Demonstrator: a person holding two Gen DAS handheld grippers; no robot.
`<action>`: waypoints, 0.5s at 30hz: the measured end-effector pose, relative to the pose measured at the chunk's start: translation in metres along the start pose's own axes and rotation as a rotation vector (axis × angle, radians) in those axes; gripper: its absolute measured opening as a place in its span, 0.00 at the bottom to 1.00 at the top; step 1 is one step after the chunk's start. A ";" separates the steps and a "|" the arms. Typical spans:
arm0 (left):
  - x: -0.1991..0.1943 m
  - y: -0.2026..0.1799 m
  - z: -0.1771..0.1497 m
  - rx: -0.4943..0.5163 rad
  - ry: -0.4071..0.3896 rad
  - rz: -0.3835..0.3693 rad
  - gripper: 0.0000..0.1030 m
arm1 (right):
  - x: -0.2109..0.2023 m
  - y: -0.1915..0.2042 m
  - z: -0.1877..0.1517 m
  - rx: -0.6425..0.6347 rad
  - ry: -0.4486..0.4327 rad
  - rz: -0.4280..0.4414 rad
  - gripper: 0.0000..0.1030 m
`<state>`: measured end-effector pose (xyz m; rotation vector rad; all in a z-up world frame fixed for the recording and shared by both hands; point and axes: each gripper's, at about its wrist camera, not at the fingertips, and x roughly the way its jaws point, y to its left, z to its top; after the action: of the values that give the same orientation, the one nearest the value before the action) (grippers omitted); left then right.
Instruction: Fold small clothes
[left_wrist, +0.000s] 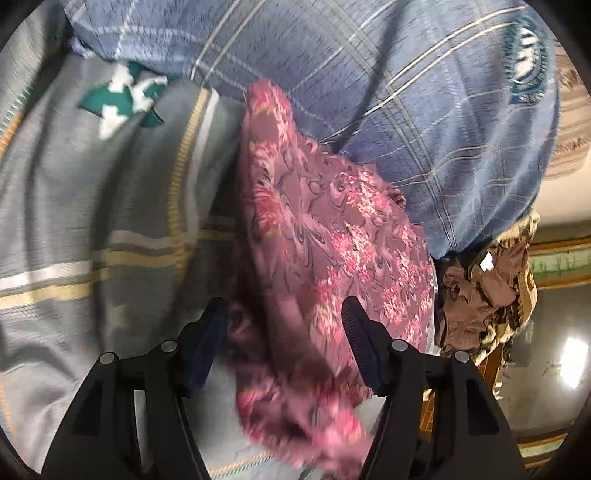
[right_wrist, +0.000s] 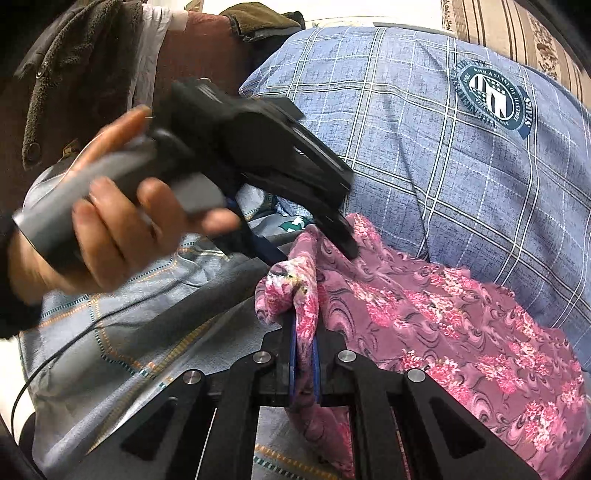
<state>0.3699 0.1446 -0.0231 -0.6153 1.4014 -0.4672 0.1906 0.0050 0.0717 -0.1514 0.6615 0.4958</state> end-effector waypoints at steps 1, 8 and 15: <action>0.001 -0.002 0.000 0.003 -0.013 0.012 0.59 | -0.001 -0.001 -0.001 0.007 -0.001 0.002 0.06; -0.011 -0.031 -0.006 0.076 -0.102 0.104 0.13 | -0.015 -0.022 -0.002 0.098 -0.034 0.032 0.06; -0.020 -0.100 -0.019 0.165 -0.149 0.117 0.13 | -0.056 -0.055 -0.004 0.240 -0.115 0.058 0.06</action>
<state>0.3543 0.0796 0.0557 -0.4234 1.2359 -0.4297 0.1773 -0.0665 0.1023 0.1222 0.6084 0.4735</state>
